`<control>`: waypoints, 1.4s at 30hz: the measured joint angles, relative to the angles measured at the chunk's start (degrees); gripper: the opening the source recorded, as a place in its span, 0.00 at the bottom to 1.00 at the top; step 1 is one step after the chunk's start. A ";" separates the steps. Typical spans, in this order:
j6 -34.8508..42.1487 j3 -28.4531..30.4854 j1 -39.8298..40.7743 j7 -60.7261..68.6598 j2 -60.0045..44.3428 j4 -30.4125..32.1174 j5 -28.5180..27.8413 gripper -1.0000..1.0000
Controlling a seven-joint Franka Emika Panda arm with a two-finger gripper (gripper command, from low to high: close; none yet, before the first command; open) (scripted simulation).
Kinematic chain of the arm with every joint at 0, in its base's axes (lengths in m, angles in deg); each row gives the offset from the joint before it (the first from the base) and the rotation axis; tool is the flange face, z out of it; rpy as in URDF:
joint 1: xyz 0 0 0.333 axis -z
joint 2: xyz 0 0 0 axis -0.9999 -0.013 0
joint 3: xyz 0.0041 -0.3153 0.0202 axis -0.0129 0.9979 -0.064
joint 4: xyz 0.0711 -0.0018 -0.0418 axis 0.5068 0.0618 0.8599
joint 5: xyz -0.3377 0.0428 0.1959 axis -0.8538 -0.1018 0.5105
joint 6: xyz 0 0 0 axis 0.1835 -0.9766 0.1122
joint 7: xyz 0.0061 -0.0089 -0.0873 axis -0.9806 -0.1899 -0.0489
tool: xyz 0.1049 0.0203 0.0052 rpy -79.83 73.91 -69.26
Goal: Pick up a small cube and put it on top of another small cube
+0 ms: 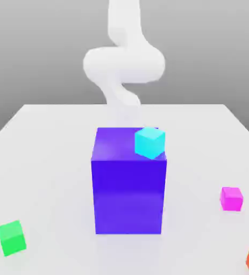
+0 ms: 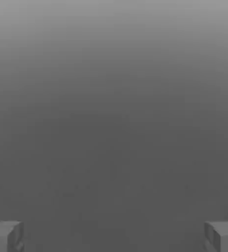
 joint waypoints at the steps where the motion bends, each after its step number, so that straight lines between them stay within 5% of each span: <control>1: -1.29 -0.32 -1.70 1.89 -2.27 1.00 0.41 0.50; 16: -19.05 -9.33 -22.05 25.37 -33.52 14.83 2.22 0.50; 22: -26.21 -12.38 -29.49 28.83 -46.24 20.01 -4.79 0.50; 28: -35.64 -5.80 -35.14 24.11 -58.74 18.43 -12.60 0.50; 29: -36.69 -4.96 -35.86 23.70 -60.04 18.17 -13.11 0.00; 36: -36.59 -4.99 -35.83 23.58 -60.00 18.18 -13.26 0.00; 42: -28.06 -9.76 -32.69 29.04 -49.07 20.33 -5.90 0.00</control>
